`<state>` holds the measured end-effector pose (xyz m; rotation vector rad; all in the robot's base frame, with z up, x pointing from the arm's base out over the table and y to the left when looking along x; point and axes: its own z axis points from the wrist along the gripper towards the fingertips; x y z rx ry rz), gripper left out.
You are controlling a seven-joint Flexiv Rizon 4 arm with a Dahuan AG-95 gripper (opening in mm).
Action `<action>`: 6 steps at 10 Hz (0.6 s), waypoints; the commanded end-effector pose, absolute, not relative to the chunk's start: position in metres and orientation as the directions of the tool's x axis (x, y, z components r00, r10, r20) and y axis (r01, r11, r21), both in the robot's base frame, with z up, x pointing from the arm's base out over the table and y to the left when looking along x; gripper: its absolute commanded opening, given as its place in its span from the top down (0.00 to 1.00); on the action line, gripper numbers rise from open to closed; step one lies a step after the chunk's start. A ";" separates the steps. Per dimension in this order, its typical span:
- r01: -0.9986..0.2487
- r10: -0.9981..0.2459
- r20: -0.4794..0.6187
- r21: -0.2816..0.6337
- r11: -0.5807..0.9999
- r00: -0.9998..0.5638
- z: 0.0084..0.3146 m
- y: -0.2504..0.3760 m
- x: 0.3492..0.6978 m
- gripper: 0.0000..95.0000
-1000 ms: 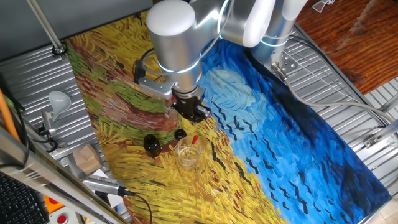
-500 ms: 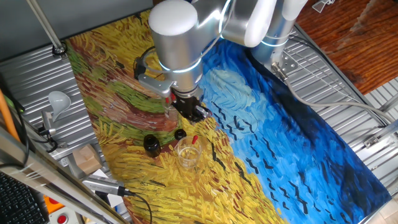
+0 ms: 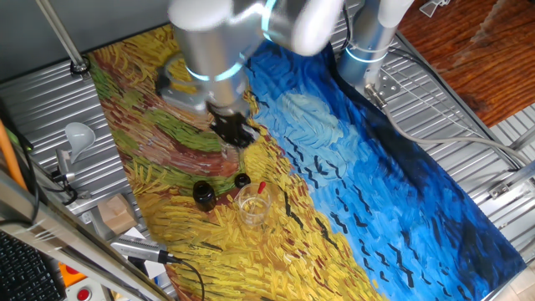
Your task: Transfer liquid using a dropper
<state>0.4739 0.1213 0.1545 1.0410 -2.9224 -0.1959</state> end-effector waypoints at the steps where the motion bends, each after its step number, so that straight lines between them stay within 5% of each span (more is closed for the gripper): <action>1: -0.665 -0.669 -0.002 0.121 0.737 -0.743 0.154 0.109 0.477 1.00; 6: -0.518 -0.521 0.016 0.094 0.850 -0.853 0.153 0.104 0.479 1.00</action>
